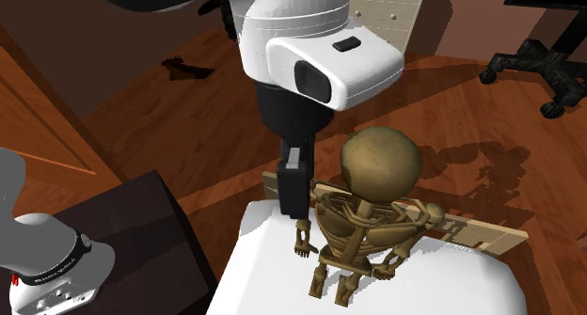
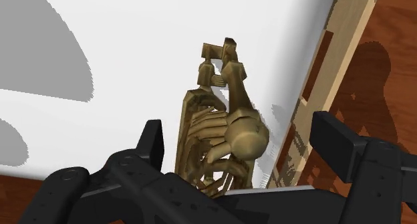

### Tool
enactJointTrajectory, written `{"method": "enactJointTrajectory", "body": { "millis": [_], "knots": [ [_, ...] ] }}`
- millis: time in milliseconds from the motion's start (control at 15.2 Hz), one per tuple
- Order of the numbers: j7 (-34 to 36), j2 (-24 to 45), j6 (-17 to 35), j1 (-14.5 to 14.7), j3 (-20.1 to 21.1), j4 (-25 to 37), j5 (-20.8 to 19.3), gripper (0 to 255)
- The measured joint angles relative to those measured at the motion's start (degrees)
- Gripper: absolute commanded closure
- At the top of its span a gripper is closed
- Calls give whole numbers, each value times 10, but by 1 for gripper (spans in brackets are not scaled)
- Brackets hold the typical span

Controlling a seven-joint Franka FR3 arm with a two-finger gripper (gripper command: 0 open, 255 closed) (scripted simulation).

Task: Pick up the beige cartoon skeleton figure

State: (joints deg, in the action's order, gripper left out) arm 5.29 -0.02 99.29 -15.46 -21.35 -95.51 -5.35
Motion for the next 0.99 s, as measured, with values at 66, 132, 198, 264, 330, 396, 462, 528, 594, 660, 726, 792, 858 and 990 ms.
{"method": "enactJointTrajectory", "body": {
  "millis": [66,132,198,264,330,396,462,528,594,660,726,792,858,990],
  "knots": [
    [1,-1,8,0,0,-9,-1,0],
    [2,0,15,0,0,-15,-1,0],
    [1,0,22,-1,-1,-22,0,0],
    [2,-2,25,0,0,-27,-1,0],
    [3,-2,27,0,0,-29,-1,255],
    [3,-2,28,0,0,-30,-1,255],
    [3,-2,29,0,0,-30,-1,255],
    [3,-2,29,0,0,-30,-1,255],
    [3,-2,29,0,0,-30,-1,255],
    [3,-2,29,0,0,-30,-1,255],
    [3,-2,29,0,0,-30,-1,255],
    [3,-2,29,0,0,-30,-1,255],
    [3,-2,30,0,0,-30,-1,255],
    [3,-2,30,0,0,-30,0,255]
  ]
}}
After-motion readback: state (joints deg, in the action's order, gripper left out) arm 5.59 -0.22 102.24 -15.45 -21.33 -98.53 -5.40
